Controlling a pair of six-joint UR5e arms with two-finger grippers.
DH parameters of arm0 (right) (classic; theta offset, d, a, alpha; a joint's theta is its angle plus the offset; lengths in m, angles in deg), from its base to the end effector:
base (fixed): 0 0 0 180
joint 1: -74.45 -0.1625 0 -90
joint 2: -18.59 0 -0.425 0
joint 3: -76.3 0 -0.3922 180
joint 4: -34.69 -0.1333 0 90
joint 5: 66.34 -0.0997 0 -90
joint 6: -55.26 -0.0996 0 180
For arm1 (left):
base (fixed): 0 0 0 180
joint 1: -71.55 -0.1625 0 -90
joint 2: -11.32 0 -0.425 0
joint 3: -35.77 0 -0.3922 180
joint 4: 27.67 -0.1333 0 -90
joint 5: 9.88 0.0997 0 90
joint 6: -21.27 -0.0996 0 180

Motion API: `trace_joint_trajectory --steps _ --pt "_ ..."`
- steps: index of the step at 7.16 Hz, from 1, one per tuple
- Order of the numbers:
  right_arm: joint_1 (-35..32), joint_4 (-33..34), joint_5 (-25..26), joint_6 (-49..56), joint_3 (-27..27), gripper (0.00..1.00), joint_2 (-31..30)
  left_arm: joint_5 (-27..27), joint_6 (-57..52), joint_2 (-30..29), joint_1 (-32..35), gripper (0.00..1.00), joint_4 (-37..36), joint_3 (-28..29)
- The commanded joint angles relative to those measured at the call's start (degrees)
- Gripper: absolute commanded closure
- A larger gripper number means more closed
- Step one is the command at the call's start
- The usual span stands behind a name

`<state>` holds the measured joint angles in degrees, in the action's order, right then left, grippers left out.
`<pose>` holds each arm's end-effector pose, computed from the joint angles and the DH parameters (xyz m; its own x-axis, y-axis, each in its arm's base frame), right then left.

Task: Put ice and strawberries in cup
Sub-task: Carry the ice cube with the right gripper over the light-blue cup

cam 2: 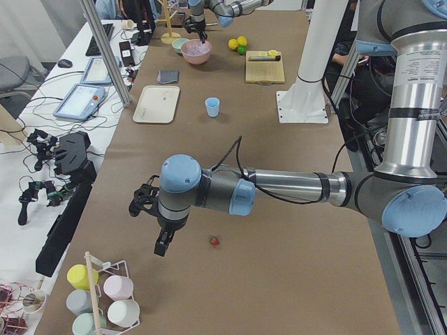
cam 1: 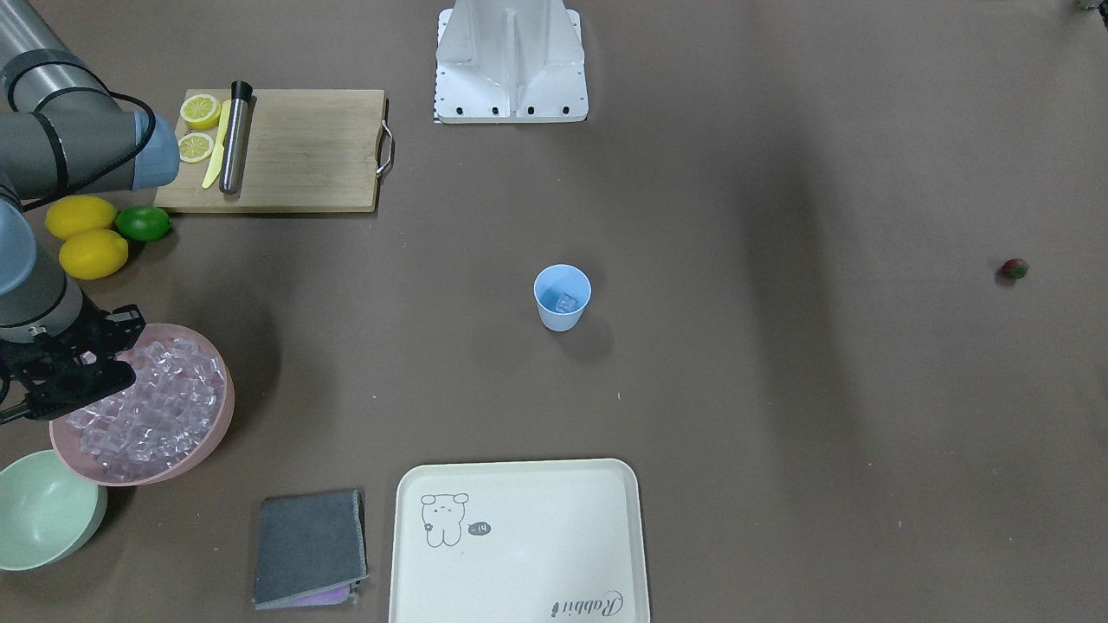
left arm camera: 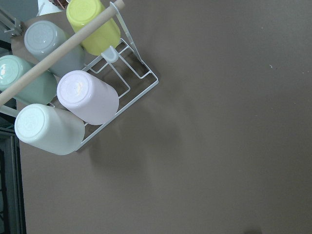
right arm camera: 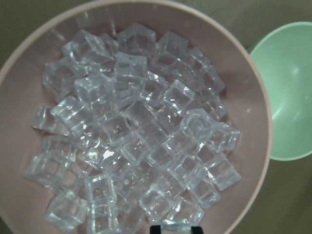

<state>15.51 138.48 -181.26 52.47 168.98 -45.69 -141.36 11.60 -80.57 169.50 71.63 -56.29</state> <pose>-0.2564 -0.6028 0.4211 0.7455 -0.5179 0.4195 0.4635 0.8552 0.2321 -0.1385 -0.5051 0.6100 0.7748 0.2080 -0.5971 0.0046 0.9425 0.3342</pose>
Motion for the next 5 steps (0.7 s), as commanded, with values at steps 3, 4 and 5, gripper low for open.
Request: trace_joint_trajectory --steps 3,4,5 --pt "-1.71 5.46 -13.44 -12.77 3.82 1.0 11.07 0.0 0.0 0.03 -0.03 0.02 0.01 0.22" --pt "1.52 3.1 -14.71 -21.81 5.56 1.0 12.32 0.0 -0.09 0.04 -0.03 0.02 0.01 0.22" --pt "6.68 -5.8 -14.46 -36.35 6.19 1.0 12.42 0.0 0.0 0.04 -0.03 0.02 -0.07 0.22"
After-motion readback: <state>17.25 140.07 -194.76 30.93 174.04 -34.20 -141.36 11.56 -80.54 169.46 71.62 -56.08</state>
